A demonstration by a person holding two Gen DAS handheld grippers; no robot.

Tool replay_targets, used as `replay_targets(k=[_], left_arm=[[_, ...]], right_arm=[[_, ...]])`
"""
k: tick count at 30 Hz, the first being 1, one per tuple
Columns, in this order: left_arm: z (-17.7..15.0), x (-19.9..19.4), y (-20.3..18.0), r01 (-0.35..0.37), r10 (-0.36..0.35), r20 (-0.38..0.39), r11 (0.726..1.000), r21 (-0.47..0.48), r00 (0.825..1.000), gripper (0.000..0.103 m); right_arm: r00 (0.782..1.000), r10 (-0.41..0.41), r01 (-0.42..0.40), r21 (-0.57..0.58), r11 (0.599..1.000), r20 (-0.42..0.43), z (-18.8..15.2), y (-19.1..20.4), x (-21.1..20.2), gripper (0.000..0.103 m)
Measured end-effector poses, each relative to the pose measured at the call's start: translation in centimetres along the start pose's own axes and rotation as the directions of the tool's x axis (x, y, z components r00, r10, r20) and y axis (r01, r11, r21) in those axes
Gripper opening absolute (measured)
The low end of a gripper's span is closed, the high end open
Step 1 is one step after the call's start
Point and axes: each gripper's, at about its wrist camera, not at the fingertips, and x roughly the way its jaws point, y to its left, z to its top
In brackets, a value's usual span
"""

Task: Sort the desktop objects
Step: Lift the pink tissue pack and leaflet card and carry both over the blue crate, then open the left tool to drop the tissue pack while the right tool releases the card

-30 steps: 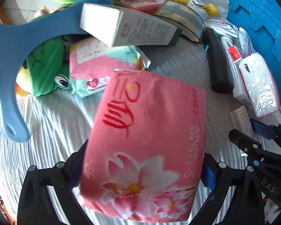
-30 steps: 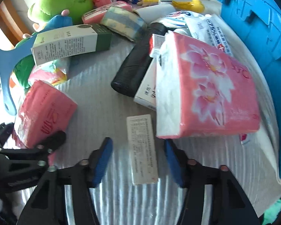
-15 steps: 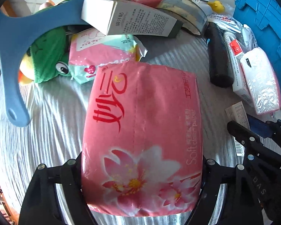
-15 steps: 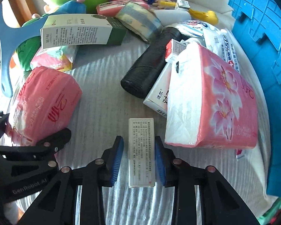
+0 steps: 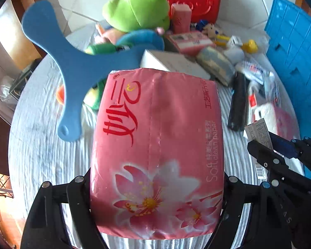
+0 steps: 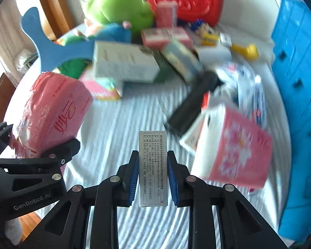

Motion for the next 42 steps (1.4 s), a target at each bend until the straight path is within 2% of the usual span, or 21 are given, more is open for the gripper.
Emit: replay_targets(k=[1, 2, 3, 6, 9, 13, 19, 25, 28, 31, 34, 36, 39, 42], left_arm=[[0.8, -0.3, 0.1, -0.001, 0.001, 0.001, 1.000, -0.008, 1.000, 0.081], [1.7, -0.5, -0.4, 0.005, -0.005, 0.003, 1.000, -0.015, 1.000, 0.081], [0.1, -2.9, 0.1, 0.011, -0.011, 0.006, 1.000, -0.018, 1.000, 0.081], [1.8, -7.0, 1.7, 0.035, -0.034, 0.036, 0.999, -0.003, 0.999, 0.081], [4.5, -10.8, 0.4, 0.076, -0.077, 0.090, 0.997, 0.016, 0.993, 0.081], [8.4, -16.1, -4.1, 0.130, -0.140, 0.161, 0.989, 0.068, 0.977, 0.081], [12.4, -21.5, -14.0, 0.186, -0.210, 0.191, 0.973, 0.139, 0.959, 0.081], [13.9, -25.6, -26.3, 0.225, -0.264, 0.218, 0.955, 0.192, 0.939, 0.081], [13.6, -27.3, -32.2, 0.210, -0.267, 0.224, 0.946, 0.246, 0.937, 0.081], [13.0, -27.8, -37.6, 0.220, -0.274, 0.187, 0.939, 0.265, 0.943, 0.081], [11.5, -27.2, -42.2, 0.214, -0.262, 0.128, 0.929, 0.303, 0.956, 0.082], [10.0, -25.8, -45.2, 0.214, -0.244, 0.053, 0.921, 0.325, 0.968, 0.082], [8.1, -23.1, -47.8, 0.228, -0.225, -0.049, 0.915, 0.332, 0.973, 0.082], [6.3, -21.9, -49.7, 0.209, -0.199, -0.064, 0.912, 0.352, 0.978, 0.082]], right_arm=[[1.000, 0.000, 0.000, -0.008, 1.000, 0.003, 0.8, 0.4, -0.8, 0.026], [1.000, 0.005, -0.005, -0.012, 1.000, 0.003, 1.8, 0.5, 1.0, 0.026], [1.000, 0.009, -0.009, -0.017, 1.000, 0.001, 3.6, -0.1, 3.7, 0.026], [1.000, 0.011, -0.011, -0.005, 1.000, 0.004, 6.6, -1.7, 2.8, 0.026], [0.999, -0.023, 0.022, 0.011, 1.000, 0.042, 9.8, -3.8, -0.6, 0.026], [0.993, -0.088, 0.085, 0.032, 0.996, 0.084, 12.9, -7.6, -6.0, 0.026], [0.982, -0.166, 0.156, 0.100, 0.983, 0.092, 14.6, -15.6, -13.5, 0.026], [0.959, -0.261, 0.245, 0.136, 0.960, 0.112, 12.6, -25.4, -19.9, 0.026], [0.950, -0.298, 0.280, 0.162, 0.946, 0.096, 10.5, -30.6, -22.2, 0.026], [0.946, -0.320, 0.307, 0.173, 0.936, 0.055, 7.6, -35.5, -23.4, 0.026], [0.948, -0.317, 0.314, 0.191, 0.930, -0.014, 4.5, -40.0, -22.8, 0.026], [0.954, -0.295, 0.301, 0.202, 0.932, -0.060, 2.4, -42.4, -21.7, 0.026], [0.955, -0.272, 0.292, 0.220, 0.931, -0.119, -0.4, -45.1, -19.5, 0.026], [0.958, -0.244, 0.274, 0.217, 0.937, -0.152, -2.4, -46.3, -17.7, 0.026]])
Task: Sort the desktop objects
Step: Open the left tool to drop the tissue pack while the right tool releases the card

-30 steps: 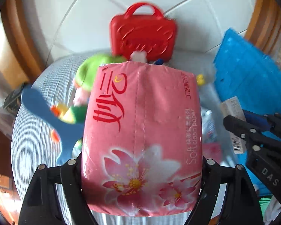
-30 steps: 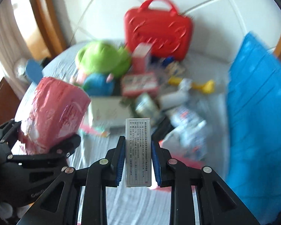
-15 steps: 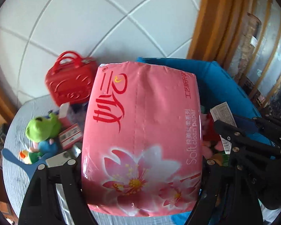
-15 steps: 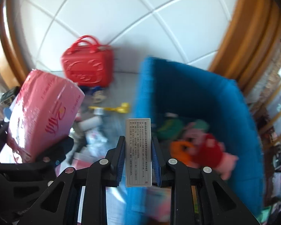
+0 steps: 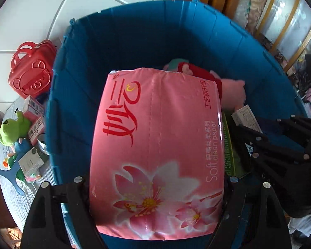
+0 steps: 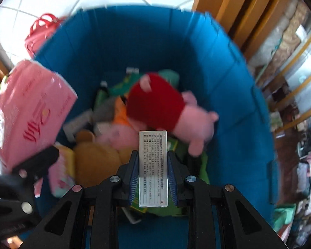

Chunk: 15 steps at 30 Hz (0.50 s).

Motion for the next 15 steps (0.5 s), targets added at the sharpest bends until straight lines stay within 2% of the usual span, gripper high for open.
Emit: replay_targets(k=[3, 7, 9, 10, 11, 15], left_arm=[[-0.5, 0.3, -0.7, 0.014, -0.014, 0.019, 1.000, -0.006, 1.000, 0.083], [-1.1, -0.3, -1.7, -0.009, 0.008, 0.062, 1.000, 0.004, 0.998, 0.084], [-1.2, -0.7, -2.0, -0.026, 0.025, 0.069, 1.000, 0.014, 0.997, 0.085], [-1.2, -0.4, -1.2, -0.032, 0.031, 0.074, 0.999, 0.015, 0.997, 0.086], [-1.2, -0.2, -0.4, -0.035, 0.034, 0.085, 0.999, 0.011, 0.996, 0.086], [-1.2, -1.2, 1.0, -0.053, 0.053, 0.130, 0.999, -0.004, 0.990, 0.088]], right_arm=[[1.000, 0.020, -0.021, -0.007, 1.000, -0.009, -0.9, -0.6, 0.8, 0.026], [0.999, 0.032, -0.032, -0.009, 0.999, -0.009, -1.6, -1.1, 1.0, 0.026], [0.999, 0.040, -0.040, -0.006, 0.999, -0.005, -1.0, -1.4, 1.2, 0.032], [0.999, 0.044, -0.044, -0.005, 0.999, 0.000, -0.7, -1.5, 1.2, 0.042], [0.999, 0.044, -0.044, -0.009, 0.999, 0.007, -0.6, -1.5, 1.0, 0.047], [0.998, 0.050, -0.050, -0.020, 0.999, 0.025, -0.3, -1.4, 0.6, 0.055]])
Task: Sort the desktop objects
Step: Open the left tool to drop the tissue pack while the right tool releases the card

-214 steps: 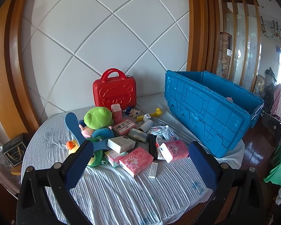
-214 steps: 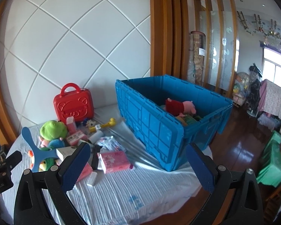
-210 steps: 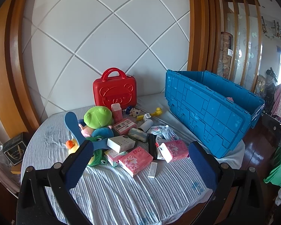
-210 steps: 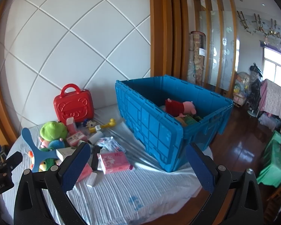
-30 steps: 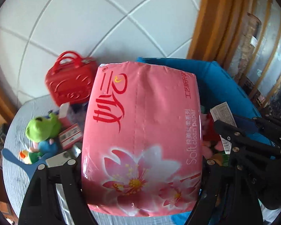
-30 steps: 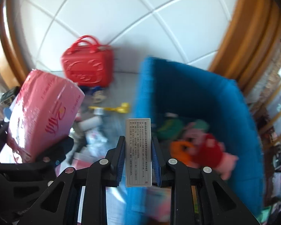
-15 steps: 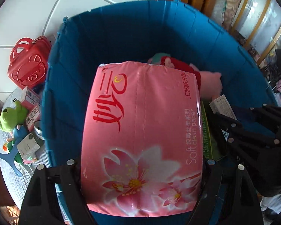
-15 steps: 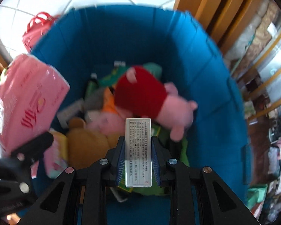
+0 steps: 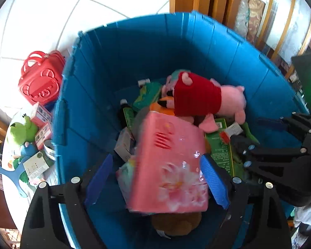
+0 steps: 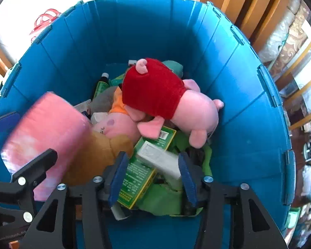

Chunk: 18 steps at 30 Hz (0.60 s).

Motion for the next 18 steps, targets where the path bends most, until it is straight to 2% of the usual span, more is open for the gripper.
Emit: replay_targets(k=[2, 4, 6, 8, 11, 15, 18], left_arm=[[-0.1, -0.8, 0.4, -0.012, 0.012, 0.026, 1.000, 0.004, 1.000, 0.089], [-0.1, -1.7, 1.2, -0.009, 0.010, 0.045, 1.000, -0.015, 0.999, 0.089], [-0.2, -2.4, 2.2, -0.012, 0.014, 0.062, 0.999, -0.040, 0.998, 0.089], [-0.2, -3.2, 3.4, -0.023, 0.028, 0.078, 0.998, -0.063, 0.997, 0.089], [-0.7, -4.2, 5.2, -0.043, 0.050, 0.093, 0.996, -0.082, 0.994, 0.089], [-1.7, -5.8, 8.4, -0.075, 0.091, 0.120, 0.988, -0.134, 0.989, 0.090], [-2.8, -6.8, 11.7, -0.079, 0.107, 0.134, 0.978, -0.195, 0.985, 0.089]], right_arm=[[1.000, 0.002, -0.002, -0.010, 1.000, 0.015, 0.1, 0.2, -0.4, 0.068], [1.000, 0.006, -0.006, -0.013, 1.000, 0.028, 0.2, 0.3, -0.8, 0.074], [0.999, 0.014, -0.012, -0.030, 0.999, 0.047, 0.5, 0.8, -1.4, 0.077], [0.998, 0.013, -0.011, -0.040, 0.999, 0.066, 0.9, 1.4, -2.1, 0.087], [0.995, 0.022, -0.016, -0.061, 0.998, 0.094, 1.8, 2.6, -2.9, 0.097], [0.989, 0.071, -0.059, -0.091, 0.994, 0.132, 2.8, 5.1, -4.4, 0.101], [0.983, 0.074, -0.051, -0.138, 0.989, 0.166, 3.4, 8.2, -5.7, 0.102]])
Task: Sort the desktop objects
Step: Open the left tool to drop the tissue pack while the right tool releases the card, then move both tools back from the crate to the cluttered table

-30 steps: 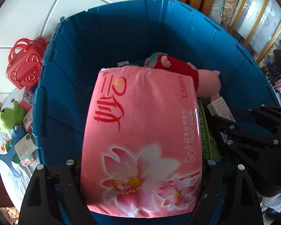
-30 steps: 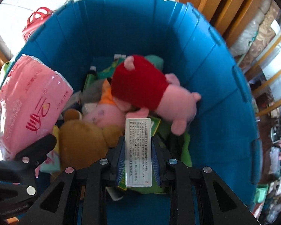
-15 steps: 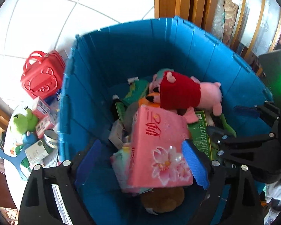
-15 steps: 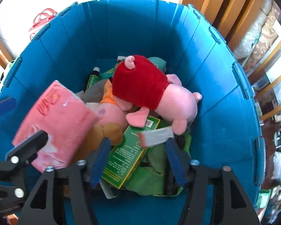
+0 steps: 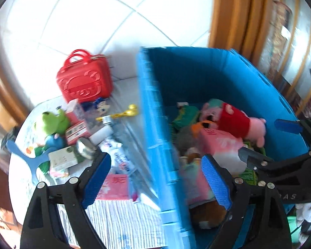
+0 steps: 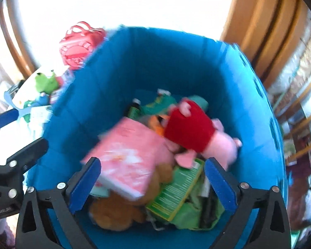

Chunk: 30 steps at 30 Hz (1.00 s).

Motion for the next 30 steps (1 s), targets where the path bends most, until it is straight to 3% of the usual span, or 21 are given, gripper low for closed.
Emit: replay_targets(k=[8, 16, 23, 26, 30], left_arm=[[-2.4, -2.5, 10.8, -0.028, 0.036, 0.077, 0.995, -0.099, 0.996, 0.090], [-6.1, -2.2, 23.9, -0.058, 0.067, 0.071, 0.991, -0.123, 0.995, 0.090], [-10.1, 0.8, 36.3, -0.125, 0.126, -0.002, 0.980, -0.156, 0.992, 0.090], [-11.9, 2.7, 40.4, -0.161, 0.154, -0.051, 0.967, -0.195, 0.987, 0.090], [-14.0, 5.3, 44.5, -0.158, 0.135, -0.099, 0.948, -0.277, 0.986, 0.090]], right_arm=[[0.997, 0.015, -0.008, -0.089, 0.996, 0.075, 2.5, 9.2, -1.8, 0.103], [0.985, 0.102, -0.085, -0.118, 0.989, 0.142, 4.4, 21.2, -2.7, 0.103], [0.980, 0.184, -0.176, -0.115, 0.978, 0.069, 5.3, 31.9, 3.2, 0.103], [0.976, 0.217, -0.214, -0.126, 0.969, 0.017, 5.1, 35.6, 6.2, 0.103], [0.967, 0.247, -0.253, -0.152, 0.955, -0.061, 5.0, 39.3, 10.5, 0.103]])
